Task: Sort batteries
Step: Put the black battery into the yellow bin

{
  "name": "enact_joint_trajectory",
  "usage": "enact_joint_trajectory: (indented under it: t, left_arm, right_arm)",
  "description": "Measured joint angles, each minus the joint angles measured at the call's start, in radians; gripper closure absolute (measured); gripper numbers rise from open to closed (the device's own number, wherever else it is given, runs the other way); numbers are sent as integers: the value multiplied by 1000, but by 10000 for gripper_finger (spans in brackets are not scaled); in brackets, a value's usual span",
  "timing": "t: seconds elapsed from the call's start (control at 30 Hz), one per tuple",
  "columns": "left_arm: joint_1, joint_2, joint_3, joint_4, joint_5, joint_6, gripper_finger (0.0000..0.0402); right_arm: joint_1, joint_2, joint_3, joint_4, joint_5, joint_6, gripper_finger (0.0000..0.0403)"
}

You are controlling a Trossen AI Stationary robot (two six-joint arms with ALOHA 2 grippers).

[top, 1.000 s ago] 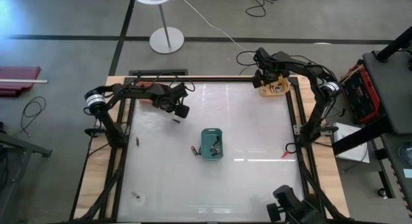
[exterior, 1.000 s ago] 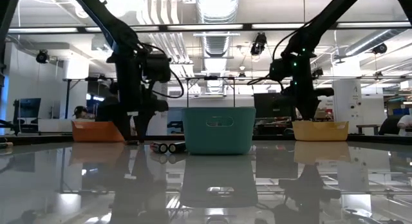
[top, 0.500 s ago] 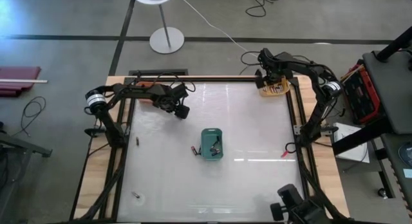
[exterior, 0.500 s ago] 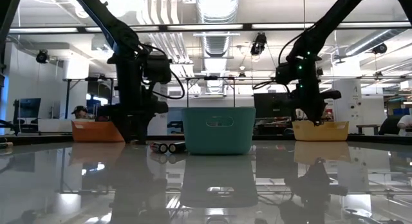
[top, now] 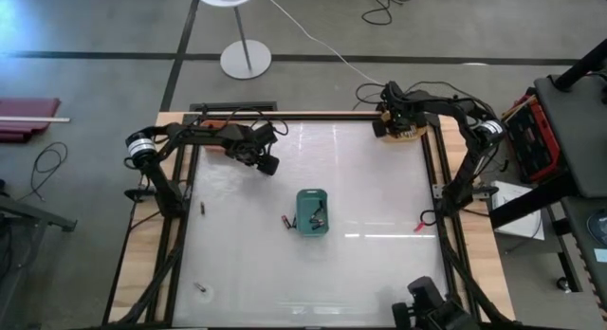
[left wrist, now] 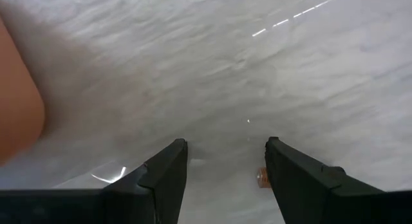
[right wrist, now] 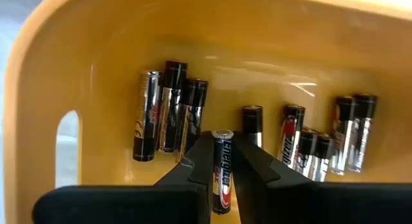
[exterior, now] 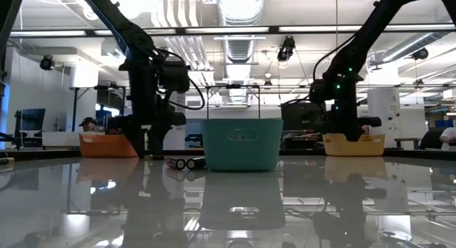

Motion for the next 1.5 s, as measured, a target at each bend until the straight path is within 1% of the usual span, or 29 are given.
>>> enact_joint_trajectory:
  t: [0.23, 0.43, 0.53, 0.63, 0.8, 0.9, 1.03, 1.1, 1.2, 1.33, 1.43, 1.5]
  left_arm:
    - [0, -8, 41, 3, -5, 6, 213]
    - [-2, -73, 114, -5, -11, 7, 213]
    - [-5, -127, 148, -22, -16, 10, 213]
    - [-19, -191, 169, -49, -20, 45, 213]
    - [-84, -322, 177, -150, -23, 87, 213]
    - [-165, -405, 168, -234, -23, 104, 213]
    - [-310, -498, 118, -350, -23, 101, 213]
    - [-397, -539, 81, -376, -22, 87, 212]
    - [-548, -585, 22, -374, -9, 73, 212]
    - [-775, -599, -42, -375, 2, 17, 212]
    - [-954, -572, -63, -370, 7, -37, 213]
    - [-1077, -541, -65, -369, 7, -17, 213]
  right_arm:
    - [0, -3, -10, 25, -14, 35, 335]
    - [1, -41, -4, 25, -30, 35, 294]
    - [3, -91, 9, 26, -29, 35, 274]
    - [11, -156, 12, 21, -25, 42, 258]
    - [64, -292, 9, 22, -22, 63, 243]
    - [137, -378, 4, 21, -23, 103, 241]
    - [288, -480, 3, 27, -25, 207, 248]
    - [384, -518, 3, 47, 3, 238, 253]
    - [548, -549, 2, 85, 80, 275, 261]
    - [758, -551, 2, 191, 111, 301, 272]
    - [896, -531, 2, 295, 149, 317, 279]
    - [977, -514, 2, 349, 188, 322, 284]
